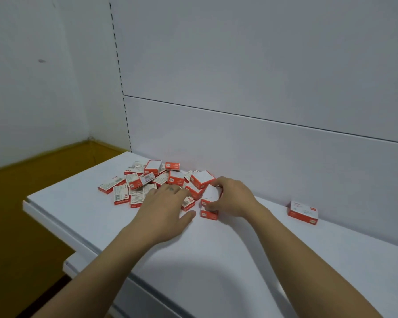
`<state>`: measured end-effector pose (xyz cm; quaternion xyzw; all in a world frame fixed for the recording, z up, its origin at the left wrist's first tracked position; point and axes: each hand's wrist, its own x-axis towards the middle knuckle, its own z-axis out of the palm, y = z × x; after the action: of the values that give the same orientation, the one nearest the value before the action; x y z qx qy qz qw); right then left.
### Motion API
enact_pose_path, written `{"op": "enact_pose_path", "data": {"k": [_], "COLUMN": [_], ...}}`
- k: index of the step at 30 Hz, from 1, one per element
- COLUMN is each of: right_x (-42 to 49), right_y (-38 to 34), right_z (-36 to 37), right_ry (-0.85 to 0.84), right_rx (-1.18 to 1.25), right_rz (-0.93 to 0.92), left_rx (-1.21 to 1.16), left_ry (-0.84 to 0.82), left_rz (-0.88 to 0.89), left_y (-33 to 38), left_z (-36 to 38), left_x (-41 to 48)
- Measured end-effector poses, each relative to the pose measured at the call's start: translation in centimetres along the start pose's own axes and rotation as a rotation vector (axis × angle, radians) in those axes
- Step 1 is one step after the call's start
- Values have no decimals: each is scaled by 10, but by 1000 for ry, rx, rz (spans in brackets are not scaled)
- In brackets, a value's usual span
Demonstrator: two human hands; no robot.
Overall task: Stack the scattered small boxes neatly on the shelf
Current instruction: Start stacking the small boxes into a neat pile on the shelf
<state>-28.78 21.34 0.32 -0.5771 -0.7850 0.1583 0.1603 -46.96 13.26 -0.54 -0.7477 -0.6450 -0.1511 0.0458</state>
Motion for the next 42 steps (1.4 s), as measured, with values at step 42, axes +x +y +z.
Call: {"op": "enact_pose_path", "data": {"k": [42], "right_x": [-148], "right_y": [133], "right_z": [-36], "right_ry": [604], "right_rx": [479], "right_rz": [267], "left_rx": [-1554], "left_ry": [-126], "left_rz": [-20], "left_y": [188], "left_z": [70], "left_x": [52]}}
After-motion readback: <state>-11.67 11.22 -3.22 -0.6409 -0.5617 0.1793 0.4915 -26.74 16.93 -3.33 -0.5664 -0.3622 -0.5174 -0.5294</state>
